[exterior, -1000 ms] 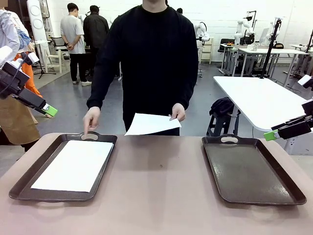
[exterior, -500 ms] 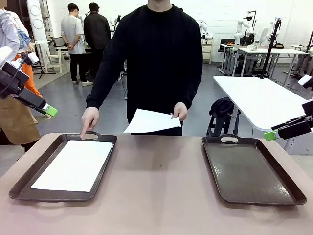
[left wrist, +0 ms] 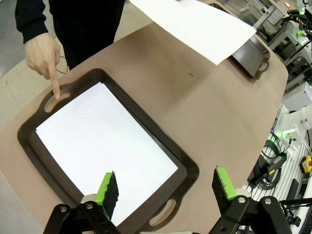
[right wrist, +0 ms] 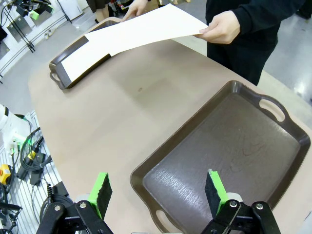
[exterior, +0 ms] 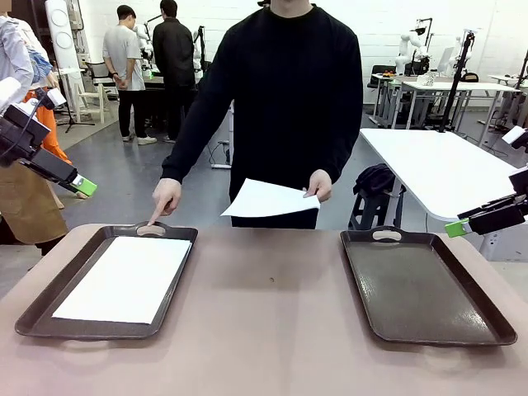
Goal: Sort the A4 documents.
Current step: Receive the A4 Paper.
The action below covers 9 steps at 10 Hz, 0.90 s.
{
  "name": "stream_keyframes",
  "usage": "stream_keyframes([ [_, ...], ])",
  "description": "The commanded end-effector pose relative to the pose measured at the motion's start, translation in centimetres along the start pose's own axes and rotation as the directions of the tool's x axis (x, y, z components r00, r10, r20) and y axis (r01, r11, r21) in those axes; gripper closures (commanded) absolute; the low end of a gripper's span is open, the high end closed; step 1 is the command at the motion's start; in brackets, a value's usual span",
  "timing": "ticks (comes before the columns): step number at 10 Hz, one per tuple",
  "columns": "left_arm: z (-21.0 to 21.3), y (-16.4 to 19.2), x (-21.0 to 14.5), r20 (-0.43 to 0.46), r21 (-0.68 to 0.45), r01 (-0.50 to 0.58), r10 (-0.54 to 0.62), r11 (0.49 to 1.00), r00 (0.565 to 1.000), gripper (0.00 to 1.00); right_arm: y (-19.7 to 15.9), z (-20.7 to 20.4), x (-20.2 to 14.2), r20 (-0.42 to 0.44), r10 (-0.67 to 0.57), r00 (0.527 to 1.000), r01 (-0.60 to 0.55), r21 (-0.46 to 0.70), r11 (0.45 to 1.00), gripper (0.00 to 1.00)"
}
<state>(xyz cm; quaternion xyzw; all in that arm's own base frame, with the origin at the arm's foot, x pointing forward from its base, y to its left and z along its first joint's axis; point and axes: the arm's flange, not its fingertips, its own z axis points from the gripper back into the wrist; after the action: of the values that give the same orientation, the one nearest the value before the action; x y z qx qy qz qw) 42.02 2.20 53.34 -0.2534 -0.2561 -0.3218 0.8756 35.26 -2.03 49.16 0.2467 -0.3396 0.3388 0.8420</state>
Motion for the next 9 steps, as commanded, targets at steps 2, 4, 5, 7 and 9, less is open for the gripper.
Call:
stream_keyframes([
  [2, -1.7, 0.2, 0.8, -0.016, -0.07, -0.042, 0.041, 0.997, 0.999, 0.0, -0.3, -0.2, 0.1, 0.02, 0.01, 1.0, -0.011, 0.018, 1.0, 0.0],
  [4, -4.7, 1.3, 2.8, -0.101, -0.13, -0.13, 0.118, 0.983, 0.988, 0.0, -0.3, -0.2, 0.1, 0.02, 0.01, 1.0, -0.011, 0.018, 1.0, 0.0],
  [5, -6.0, 1.6, 3.9, -0.126, -0.165, -0.179, 0.159, 0.97, 0.979, 0.0, -0.3, -0.2, 0.1, 0.02, 0.01, 1.0, -0.011, 0.018, 1.0, 0.0],
  [7, -9.7, 2.6, 6.6, -0.177, -0.213, -0.254, 0.218, 0.944, 0.96, 0.0, -0.3, -0.2, 0.1, 0.02, 0.01, 1.0, -0.011, 0.018, 1.0, 0.0],
  [9, -13.4, 3.7, 9.1, -0.23, -0.305, -0.34, 0.277, 0.89, 0.933, 0.0, -0.3, -0.2, 0.1, 0.02, 0.01, 1.0, -0.011, 0.018, 1.0, 0.0],
])
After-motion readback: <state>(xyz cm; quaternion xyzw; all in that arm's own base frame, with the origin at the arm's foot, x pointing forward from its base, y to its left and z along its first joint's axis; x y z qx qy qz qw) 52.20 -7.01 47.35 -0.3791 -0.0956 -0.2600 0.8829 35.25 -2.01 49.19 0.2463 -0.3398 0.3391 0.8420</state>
